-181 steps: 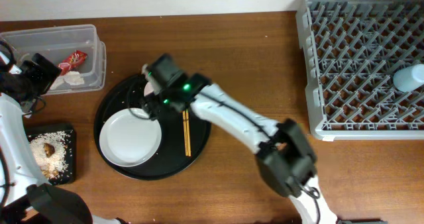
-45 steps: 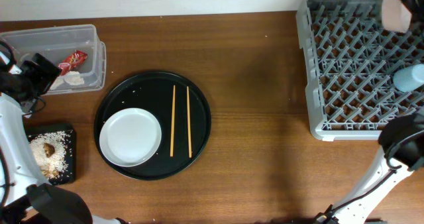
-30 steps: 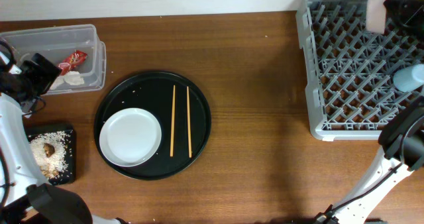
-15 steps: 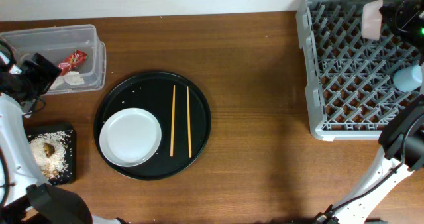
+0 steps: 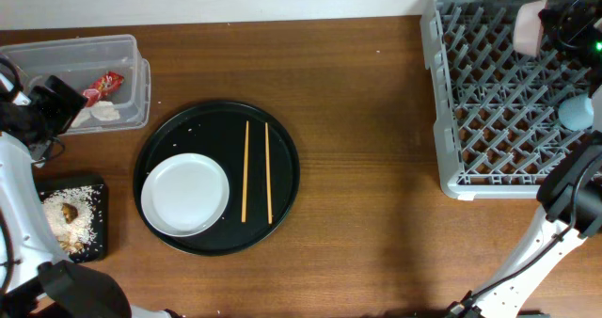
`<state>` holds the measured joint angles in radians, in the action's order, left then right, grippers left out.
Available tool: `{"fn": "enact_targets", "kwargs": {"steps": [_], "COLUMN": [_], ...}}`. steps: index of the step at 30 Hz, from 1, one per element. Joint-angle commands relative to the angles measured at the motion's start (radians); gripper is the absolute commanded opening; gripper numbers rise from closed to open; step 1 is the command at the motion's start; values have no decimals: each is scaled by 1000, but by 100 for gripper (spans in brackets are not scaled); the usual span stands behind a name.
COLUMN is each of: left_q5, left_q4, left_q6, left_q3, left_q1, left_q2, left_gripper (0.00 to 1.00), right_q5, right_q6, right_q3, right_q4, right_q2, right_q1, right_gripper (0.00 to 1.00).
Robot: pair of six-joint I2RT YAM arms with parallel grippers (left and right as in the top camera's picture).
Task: Sort waste into correct bins and load items into the dishwasher rack
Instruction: 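Lower the pink bowl into the rack and open the right gripper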
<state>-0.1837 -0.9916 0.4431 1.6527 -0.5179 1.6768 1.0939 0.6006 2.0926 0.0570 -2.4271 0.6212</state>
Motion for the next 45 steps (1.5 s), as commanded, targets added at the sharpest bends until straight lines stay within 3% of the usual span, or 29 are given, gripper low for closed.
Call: {"fn": "enact_targets", "kwargs": {"steps": [1, 5, 27, 36, 45], "left_q5": [-3, -3, -3, -3, -3], "left_q4": [-2, -2, -2, -2, -2], "left_q6": [9, 9, 9, 9, 9], "left_q3": [1, 1, 1, 1, 1], "left_q1": [-2, -2, -2, -2, -2], "left_q2": [0, 0, 0, 0, 0], "left_gripper": [99, 99, 99, 99, 99], "right_q5": [11, 45, -5, 17, -6], "right_q6": [103, 242, 256, 447, 471], "right_q3": [-2, -2, -2, -2, -2], "right_q4": [-56, -207, -159, -347, -330], "right_q2": [-18, -18, -77, -83, -83], "right_q1": [8, 7, -6, -26, -31], "right_gripper": [4, 4, 4, 4, 4]}}
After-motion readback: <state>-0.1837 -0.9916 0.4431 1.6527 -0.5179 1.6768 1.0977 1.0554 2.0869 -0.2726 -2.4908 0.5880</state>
